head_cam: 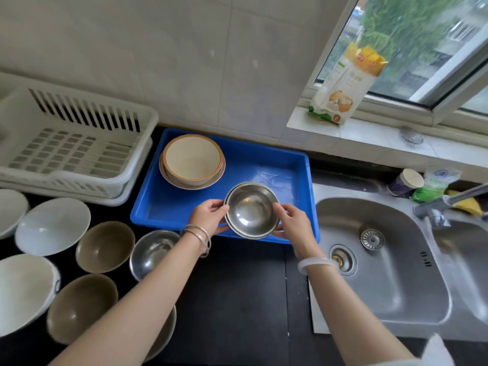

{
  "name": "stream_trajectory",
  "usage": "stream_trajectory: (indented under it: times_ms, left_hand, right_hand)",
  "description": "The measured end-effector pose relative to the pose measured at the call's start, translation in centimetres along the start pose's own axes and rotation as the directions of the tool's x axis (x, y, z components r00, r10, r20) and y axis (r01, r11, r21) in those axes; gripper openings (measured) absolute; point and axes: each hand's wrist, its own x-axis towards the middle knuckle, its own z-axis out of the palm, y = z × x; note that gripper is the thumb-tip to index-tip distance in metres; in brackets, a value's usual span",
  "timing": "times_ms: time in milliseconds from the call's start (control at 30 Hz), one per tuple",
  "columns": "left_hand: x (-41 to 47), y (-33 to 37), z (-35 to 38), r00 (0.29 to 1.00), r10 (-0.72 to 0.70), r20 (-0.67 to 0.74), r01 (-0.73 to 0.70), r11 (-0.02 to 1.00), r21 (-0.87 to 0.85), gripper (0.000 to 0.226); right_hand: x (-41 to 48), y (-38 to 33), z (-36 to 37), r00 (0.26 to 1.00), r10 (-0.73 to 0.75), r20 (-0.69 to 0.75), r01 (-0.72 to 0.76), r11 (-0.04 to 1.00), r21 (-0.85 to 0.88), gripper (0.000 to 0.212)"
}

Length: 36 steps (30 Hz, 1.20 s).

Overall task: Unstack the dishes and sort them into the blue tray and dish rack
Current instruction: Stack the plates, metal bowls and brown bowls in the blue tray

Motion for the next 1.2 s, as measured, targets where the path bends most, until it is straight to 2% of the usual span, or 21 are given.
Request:
stream_trajectory:
  times_ms: [267, 533, 633, 833, 1200]
  left_hand:
    - [6.4, 0.1, 3.0, 0.992, -0.109, -0.061, 0.104, 0.991, -0.086, 0.027]
    - [10.2, -1.6, 3.4, 0.985, -0.148, -0.092, 0.138, 0.984, -0.110, 0.023]
    - [10.7, -2.0, 3.6, 0.988, -0.140, -0.065, 0.129, 0.980, -0.152, 0.027]
    - [10.9, -2.7, 4.2, 0.982, -0.185, -0.047, 0.152, 0.908, -0.391, 0.037]
    - [13.5, -1.7, 5.5, 0.990, -0.112, -0.090, 0.061, 0.893, -0.445, 0.035]
  right_hand:
    - [6.8, -0.4, 1.0, 0.987, 0.134, 0.093, -0.146, 0.980, 0.139, 0.024]
    - [10.4, 1.7, 2.3, 0.974, 0.200, 0.107, -0.216, 0.961, 0.170, 0.025]
    - [10.9, 2.1, 2.5, 0.975, 0.206, 0.087, -0.220, 0.951, 0.216, 0.024]
    - [12.1, 2.0, 3.1, 0.981, 0.183, 0.069, -0.195, 0.940, 0.278, 0.019]
    - [15.8, 0.2, 4.6, 0.983, 0.181, 0.042, -0.185, 0.926, 0.329, 0.025]
